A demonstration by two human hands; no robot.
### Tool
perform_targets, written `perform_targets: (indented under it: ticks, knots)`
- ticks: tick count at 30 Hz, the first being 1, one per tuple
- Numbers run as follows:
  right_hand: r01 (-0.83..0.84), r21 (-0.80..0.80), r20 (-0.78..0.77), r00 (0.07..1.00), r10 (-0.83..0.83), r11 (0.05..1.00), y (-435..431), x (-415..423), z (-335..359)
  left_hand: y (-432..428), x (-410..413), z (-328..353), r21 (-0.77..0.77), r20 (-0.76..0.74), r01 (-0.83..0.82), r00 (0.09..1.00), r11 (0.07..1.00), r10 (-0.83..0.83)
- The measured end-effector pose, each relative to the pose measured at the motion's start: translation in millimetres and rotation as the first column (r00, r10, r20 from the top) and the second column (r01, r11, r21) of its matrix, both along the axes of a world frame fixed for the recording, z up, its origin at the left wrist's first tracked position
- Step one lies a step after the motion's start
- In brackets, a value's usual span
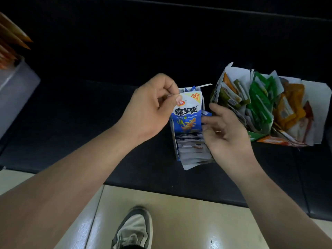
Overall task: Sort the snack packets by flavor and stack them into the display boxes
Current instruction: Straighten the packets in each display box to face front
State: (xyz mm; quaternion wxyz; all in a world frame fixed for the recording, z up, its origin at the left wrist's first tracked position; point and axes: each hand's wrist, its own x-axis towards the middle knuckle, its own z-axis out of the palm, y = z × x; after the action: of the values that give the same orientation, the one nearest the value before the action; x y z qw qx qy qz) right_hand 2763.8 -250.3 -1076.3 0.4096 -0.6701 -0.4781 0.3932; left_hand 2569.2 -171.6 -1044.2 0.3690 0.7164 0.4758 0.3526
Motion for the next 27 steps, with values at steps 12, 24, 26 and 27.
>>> perform_targets:
  ticks: [12,24,26,27]
  knots:
    - [0.103,0.048,0.116,0.987,-0.108,0.994,11.7,9.5,3.4,-32.1,-1.8,-33.8,-0.016,-0.226,0.283,0.933,0.959,-0.279]
    - [0.127,0.159,0.017,0.991,-0.131,0.979,14.7,0.3,7.8,-30.5,-8.9,-42.6,0.047,-0.38,0.285,0.891,0.957,-0.247]
    - [0.132,0.202,-0.02,0.991,-0.13,0.97,12.7,1.9,15.0,-30.7,-9.7,-39.6,-0.013,-0.337,0.263,0.907,0.965,-0.252]
    - [0.127,0.209,-0.02,0.992,-0.125,0.97,11.3,2.7,17.0,-32.3,-10.4,-37.7,-0.065,-0.27,0.216,0.936,0.974,-0.225]
